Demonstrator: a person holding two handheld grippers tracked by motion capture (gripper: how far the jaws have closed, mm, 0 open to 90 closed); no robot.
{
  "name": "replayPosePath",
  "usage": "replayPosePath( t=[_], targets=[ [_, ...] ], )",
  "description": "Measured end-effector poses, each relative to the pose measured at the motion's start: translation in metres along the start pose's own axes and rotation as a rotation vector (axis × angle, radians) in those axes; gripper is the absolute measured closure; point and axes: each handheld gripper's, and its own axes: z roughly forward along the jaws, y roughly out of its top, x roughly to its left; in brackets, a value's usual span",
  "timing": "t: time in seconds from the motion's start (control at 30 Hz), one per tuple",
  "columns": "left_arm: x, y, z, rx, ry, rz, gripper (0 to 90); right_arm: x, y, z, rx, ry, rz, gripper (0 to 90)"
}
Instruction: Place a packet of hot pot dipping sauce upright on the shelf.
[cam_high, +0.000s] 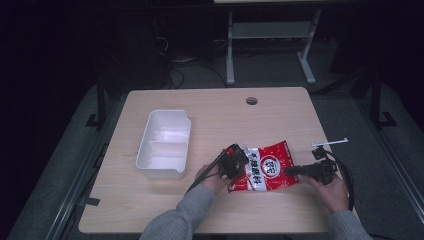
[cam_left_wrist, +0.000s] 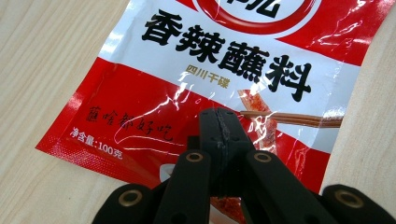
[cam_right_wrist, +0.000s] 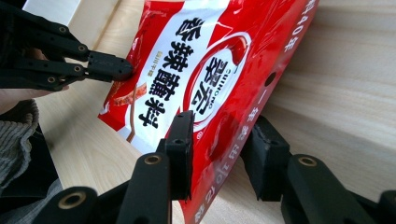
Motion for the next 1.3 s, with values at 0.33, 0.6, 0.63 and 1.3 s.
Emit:
replayPosePath(
  t=[0.33,0.6,0.63,1.3],
  targets=[
    [-0.002,-0.004,0.0,-0.026,0.011,0.009,90.0,0.003,0.0,0.01,0.02,-0.005,0.009,70.3],
    [0.0,-0.006,-0.001,-0.046,0.019,-0.001,84.5,0.007,0.001,0.014,0.03,-0.024,-0.005,82.4],
    [0.0,-0.007,-0.002,-0.048,0.017,0.0,83.5,0.008,0.001,0.014,0.028,-0.026,-0.011,83.3],
    [-0.015,-0.056,-0.047,-0.177,-0.043,0.021,59.9,0.03,0.023,-0.007,0.065,-0.105,-0.065,89.4]
  ],
)
